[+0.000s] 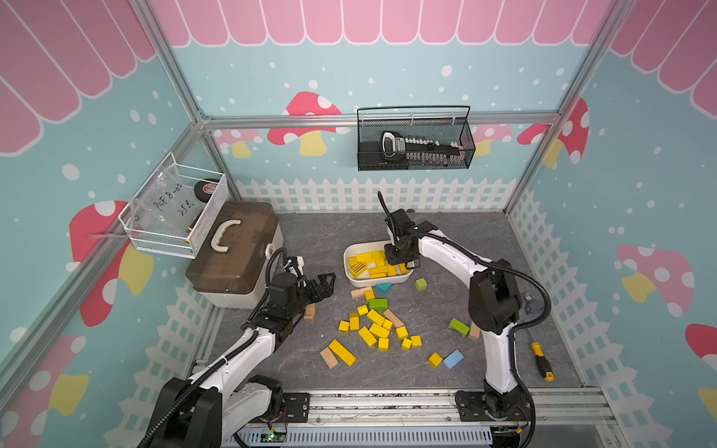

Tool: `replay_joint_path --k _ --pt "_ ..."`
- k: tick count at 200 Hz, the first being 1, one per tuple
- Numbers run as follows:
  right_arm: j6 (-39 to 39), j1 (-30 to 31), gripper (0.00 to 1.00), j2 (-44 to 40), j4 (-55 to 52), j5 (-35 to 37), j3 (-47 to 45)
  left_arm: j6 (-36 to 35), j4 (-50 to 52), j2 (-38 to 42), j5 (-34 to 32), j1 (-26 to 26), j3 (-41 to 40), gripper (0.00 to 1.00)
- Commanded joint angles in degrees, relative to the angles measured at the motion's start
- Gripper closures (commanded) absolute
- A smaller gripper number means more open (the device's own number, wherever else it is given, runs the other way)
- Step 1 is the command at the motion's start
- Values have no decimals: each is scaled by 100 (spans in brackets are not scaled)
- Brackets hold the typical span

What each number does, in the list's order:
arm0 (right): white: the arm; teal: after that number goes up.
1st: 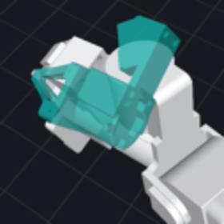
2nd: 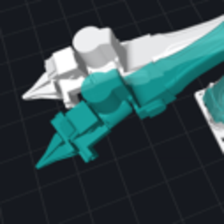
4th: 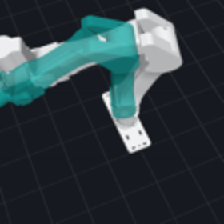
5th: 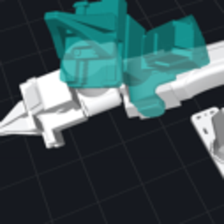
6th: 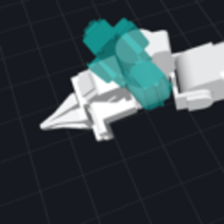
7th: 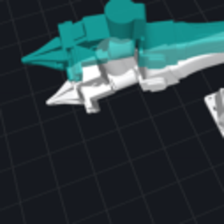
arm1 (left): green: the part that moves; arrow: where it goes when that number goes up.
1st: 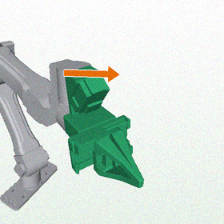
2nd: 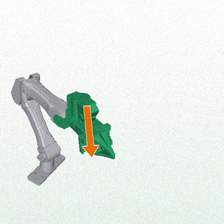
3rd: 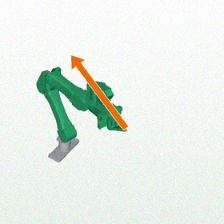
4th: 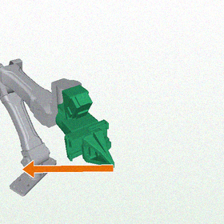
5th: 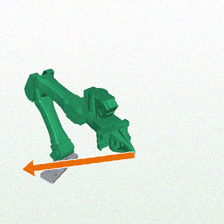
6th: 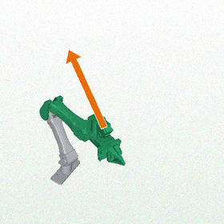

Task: Pick out the yellow building blocks
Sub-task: Place the building block in the storage box, then pick up the building block from the center of the board.

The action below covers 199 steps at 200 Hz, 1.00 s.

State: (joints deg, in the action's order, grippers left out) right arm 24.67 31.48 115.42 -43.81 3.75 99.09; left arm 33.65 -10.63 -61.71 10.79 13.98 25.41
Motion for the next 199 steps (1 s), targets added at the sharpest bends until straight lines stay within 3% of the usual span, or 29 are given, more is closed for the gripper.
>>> replay_joint_path --k 1,103,163,199 --pt "-120 -28 65 -940 262 125 -777 80 -95 16 41 -35 17 0" --pt "681 2 60 -4878 562 -307 -5318 116 -86 -34 63 -53 25 1" --pt "996 319 53 -5864 330 -1779 -6349 124 -106 -113 94 -53 45 0" --pt "1370 475 49 -5998 34 -1803 -6516 129 -97 -113 99 -49 43 0"
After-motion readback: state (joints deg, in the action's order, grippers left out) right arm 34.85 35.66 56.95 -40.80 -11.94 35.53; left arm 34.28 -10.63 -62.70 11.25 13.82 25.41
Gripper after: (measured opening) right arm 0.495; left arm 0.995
